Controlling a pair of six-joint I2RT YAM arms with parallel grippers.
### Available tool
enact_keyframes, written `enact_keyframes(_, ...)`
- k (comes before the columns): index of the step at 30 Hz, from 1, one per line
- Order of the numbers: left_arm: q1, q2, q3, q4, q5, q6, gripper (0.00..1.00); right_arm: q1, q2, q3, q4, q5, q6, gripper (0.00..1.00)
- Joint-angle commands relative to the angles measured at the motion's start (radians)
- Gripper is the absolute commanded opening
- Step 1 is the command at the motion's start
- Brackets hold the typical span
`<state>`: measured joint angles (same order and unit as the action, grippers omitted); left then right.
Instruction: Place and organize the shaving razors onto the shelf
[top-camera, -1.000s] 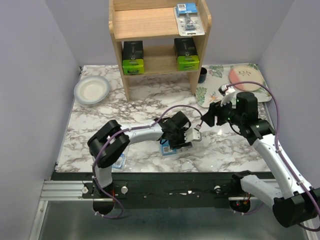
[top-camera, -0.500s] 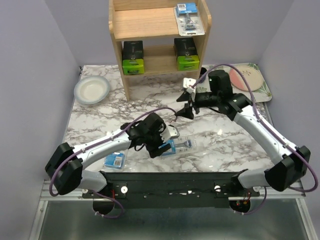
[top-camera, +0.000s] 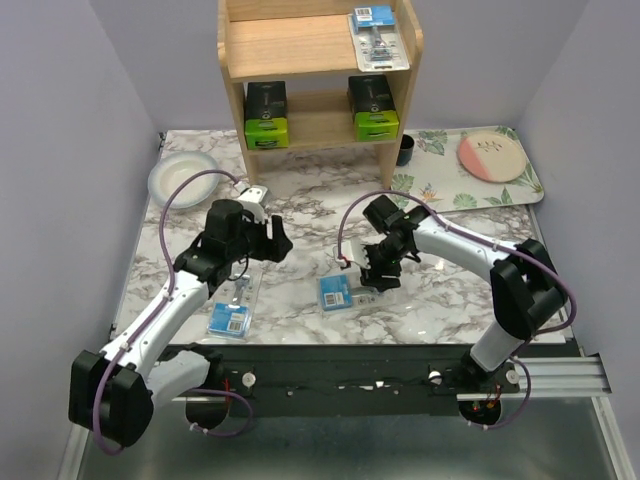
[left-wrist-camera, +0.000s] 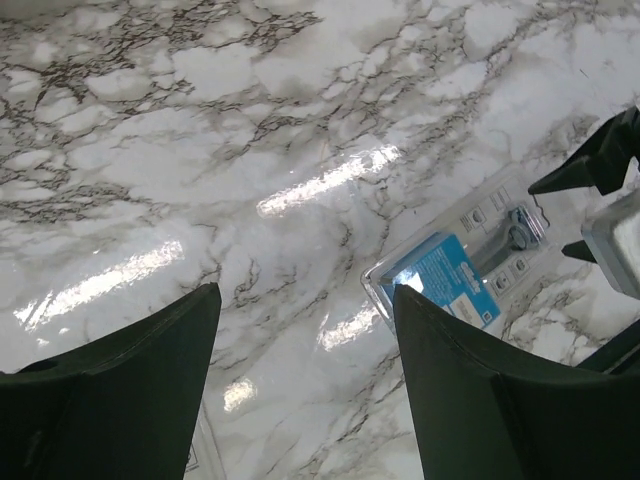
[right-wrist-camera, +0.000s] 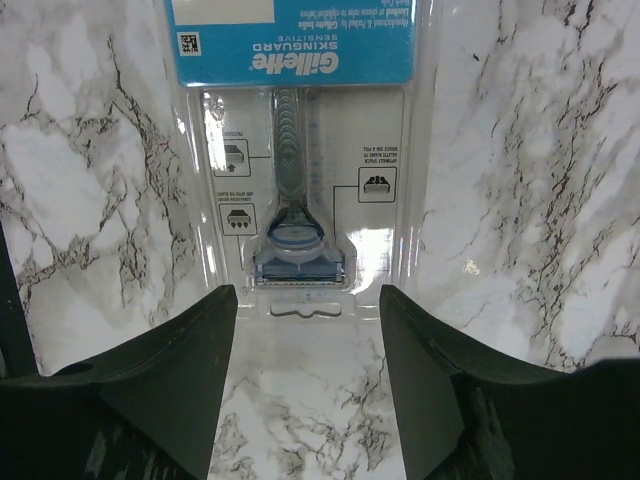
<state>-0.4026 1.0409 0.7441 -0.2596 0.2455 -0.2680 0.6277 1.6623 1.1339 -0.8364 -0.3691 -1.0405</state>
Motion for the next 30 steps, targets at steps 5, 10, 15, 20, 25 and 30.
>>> enact_keyframes(5,0.131,-0.073,-0.058,0.020,0.058,-0.076,0.79,0.066,0.072,0.061,0.003,0.027,-0.033,0.72)
enact_keyframes(10,0.212,-0.079,-0.075,0.031,0.061,-0.099,0.79,0.118,0.114,0.078,0.025,0.009,-0.026,0.71)
enact_keyframes(15,0.260,-0.084,-0.061,0.033,0.060,-0.114,0.79,0.153,0.137,0.073,0.060,0.010,0.003,0.64)
enact_keyframes(20,0.298,-0.082,-0.042,0.042,0.060,-0.125,0.79,0.170,0.157,0.041,0.149,0.050,0.058,0.52)
enact_keyframes(25,0.324,-0.085,-0.035,0.045,0.052,-0.129,0.79,0.175,0.162,0.050,0.207,0.059,0.151,0.31)
enact_keyframes(30,0.331,-0.085,-0.043,0.060,0.058,-0.139,0.79,0.176,0.110,0.075,0.159,0.041,0.169,0.14)
